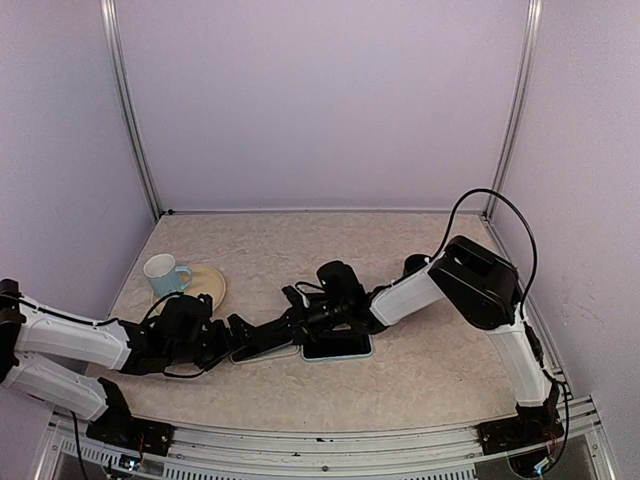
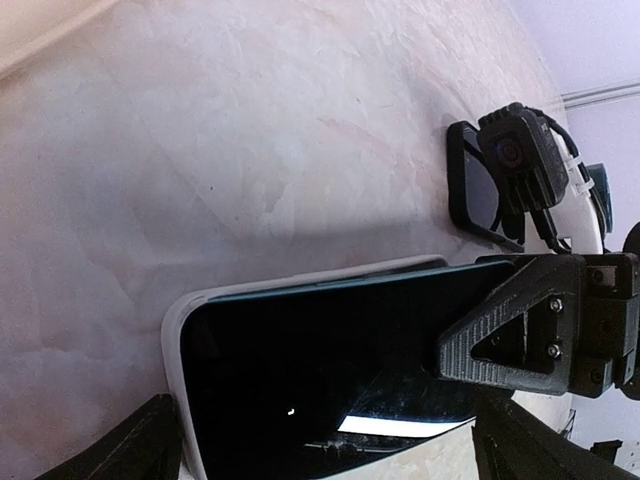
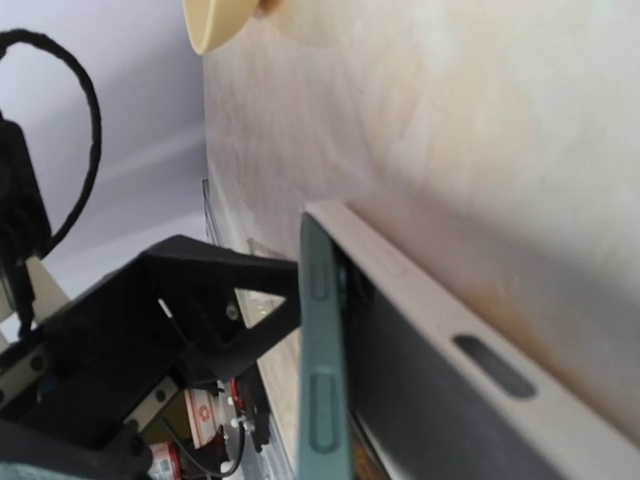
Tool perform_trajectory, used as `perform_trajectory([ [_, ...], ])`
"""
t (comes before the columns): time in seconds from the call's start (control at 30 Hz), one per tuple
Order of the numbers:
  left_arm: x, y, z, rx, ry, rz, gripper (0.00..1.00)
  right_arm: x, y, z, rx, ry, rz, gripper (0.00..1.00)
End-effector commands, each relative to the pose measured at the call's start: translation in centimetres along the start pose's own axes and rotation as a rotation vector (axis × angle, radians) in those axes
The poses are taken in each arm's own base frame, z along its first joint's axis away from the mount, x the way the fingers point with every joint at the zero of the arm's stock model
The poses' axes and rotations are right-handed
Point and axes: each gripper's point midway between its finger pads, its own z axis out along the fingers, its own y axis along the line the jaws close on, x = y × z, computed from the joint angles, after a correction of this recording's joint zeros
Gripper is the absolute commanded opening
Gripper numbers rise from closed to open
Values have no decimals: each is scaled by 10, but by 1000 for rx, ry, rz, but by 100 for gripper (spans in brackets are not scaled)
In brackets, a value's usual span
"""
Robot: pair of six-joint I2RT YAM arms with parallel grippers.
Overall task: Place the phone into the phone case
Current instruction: Install the phone on the phone case.
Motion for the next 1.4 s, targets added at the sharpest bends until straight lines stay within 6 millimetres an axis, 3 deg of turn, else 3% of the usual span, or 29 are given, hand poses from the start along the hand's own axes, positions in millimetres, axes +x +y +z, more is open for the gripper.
perform_trajectory([
  [0.0,0,6,-6,-34,6,-21,99,21,0,12,-33,69,-14,0],
  [0.43,0,29,-9,-116,11,-58,99,5,38,-3,-135,41,-108,0],
  [0.77,-5,-1,-8,63,-4,-40,98,8,52,-9,-179,44,-143,0],
  [0.97,-4,-8,-7,105,5,-32,94,10,60,-12,-207,49,-160,0],
  [1.37,-9,-32,-22,263,-18,-31,70,17,67,-18,-238,64,-206,0],
])
